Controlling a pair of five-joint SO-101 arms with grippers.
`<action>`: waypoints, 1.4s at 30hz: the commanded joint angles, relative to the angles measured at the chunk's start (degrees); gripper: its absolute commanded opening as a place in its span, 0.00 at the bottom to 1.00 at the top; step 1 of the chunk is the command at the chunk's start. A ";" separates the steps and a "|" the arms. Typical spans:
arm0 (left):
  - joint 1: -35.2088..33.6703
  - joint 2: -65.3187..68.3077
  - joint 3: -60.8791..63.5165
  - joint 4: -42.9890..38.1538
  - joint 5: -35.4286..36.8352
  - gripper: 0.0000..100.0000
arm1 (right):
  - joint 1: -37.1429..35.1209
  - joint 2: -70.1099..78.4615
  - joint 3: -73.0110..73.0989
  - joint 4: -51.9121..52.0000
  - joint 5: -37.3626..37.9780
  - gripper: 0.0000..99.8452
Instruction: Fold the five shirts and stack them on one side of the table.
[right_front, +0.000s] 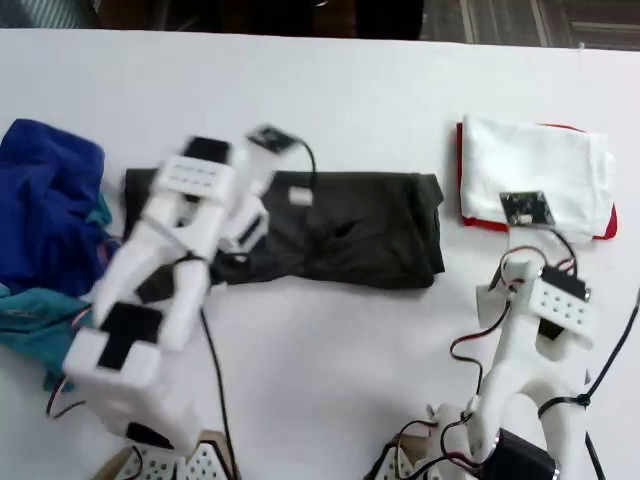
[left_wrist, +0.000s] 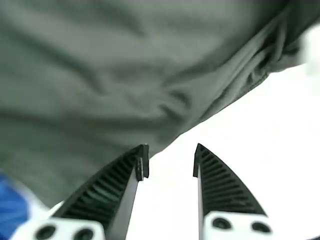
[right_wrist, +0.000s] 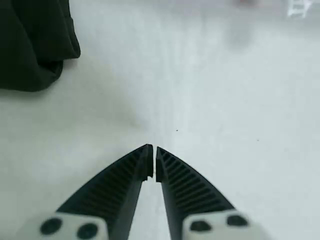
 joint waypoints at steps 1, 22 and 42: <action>-11.34 -6.51 -1.54 -2.11 -1.85 0.17 | 3.91 -2.42 3.78 -4.97 -0.09 0.02; -53.80 24.79 -14.55 -25.85 -7.65 0.17 | 8.75 -3.82 14.77 -15.69 -0.09 0.02; -36.75 27.69 -42.86 10.64 -3.78 0.18 | 8.66 -3.82 14.86 -15.69 -0.09 0.02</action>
